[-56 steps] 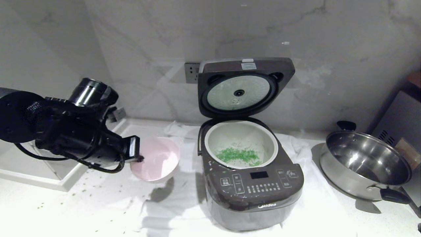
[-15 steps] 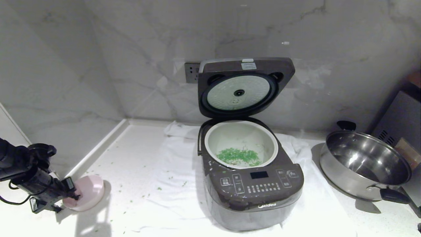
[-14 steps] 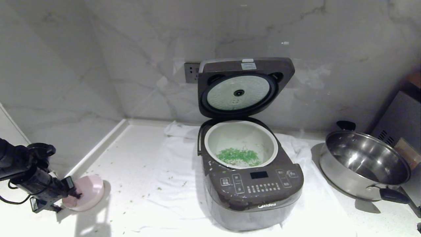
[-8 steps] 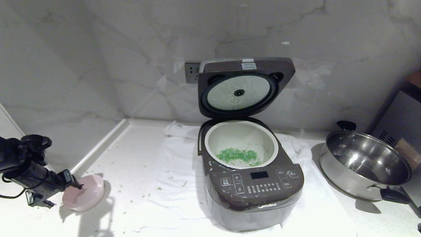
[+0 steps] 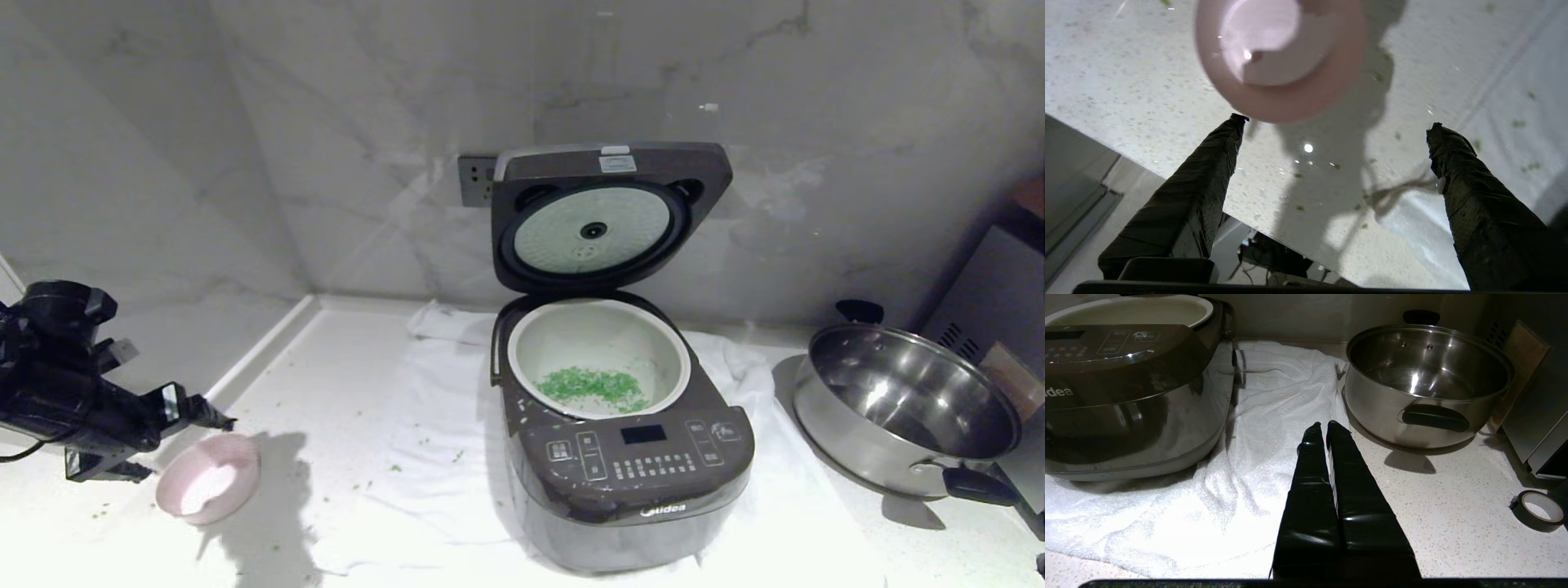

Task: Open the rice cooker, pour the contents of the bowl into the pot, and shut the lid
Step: Place the bowl on the table

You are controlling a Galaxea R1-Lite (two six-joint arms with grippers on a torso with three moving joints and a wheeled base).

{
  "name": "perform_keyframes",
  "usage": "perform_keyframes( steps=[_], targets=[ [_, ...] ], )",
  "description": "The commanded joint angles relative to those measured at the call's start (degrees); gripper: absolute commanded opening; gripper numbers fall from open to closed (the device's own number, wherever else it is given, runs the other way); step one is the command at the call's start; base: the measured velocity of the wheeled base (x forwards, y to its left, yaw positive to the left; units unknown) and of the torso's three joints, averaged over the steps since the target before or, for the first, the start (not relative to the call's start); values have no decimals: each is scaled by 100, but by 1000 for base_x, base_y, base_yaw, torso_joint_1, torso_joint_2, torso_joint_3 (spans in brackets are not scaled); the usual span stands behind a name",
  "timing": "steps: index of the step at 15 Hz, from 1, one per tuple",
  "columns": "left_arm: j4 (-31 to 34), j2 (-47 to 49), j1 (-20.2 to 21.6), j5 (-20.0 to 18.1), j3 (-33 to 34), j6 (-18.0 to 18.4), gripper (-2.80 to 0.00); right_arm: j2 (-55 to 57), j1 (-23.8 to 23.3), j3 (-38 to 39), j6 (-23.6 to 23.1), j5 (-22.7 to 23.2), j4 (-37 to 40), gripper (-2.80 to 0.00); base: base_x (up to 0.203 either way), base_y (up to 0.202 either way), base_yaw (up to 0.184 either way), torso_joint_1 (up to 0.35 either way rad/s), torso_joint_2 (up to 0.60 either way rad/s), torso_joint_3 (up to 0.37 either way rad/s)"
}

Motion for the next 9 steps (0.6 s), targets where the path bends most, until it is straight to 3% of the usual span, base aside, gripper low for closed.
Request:
perform_keyframes(
  steps=[1,4,7,9],
  targets=[
    [-476,-804,-358,-295,473,102,0,5,2,9,-2,0,-1,-280,0,0,0,0,0,0],
    [-1242,-1427,-1010,-535,1042,274,0,-4,2,9,-2,0,3,-280,0,0,0,0,0,0],
    [-2917,-2016,-1472,-967,1946,395,0,2,2,9,-2,0,3,-280,0,0,0,0,0,0],
    [-3696,-2226,-1753,-1031,2357,412,0,-4,2,9,-2,0,1,-280,0,0,0,0,0,0]
  ],
)
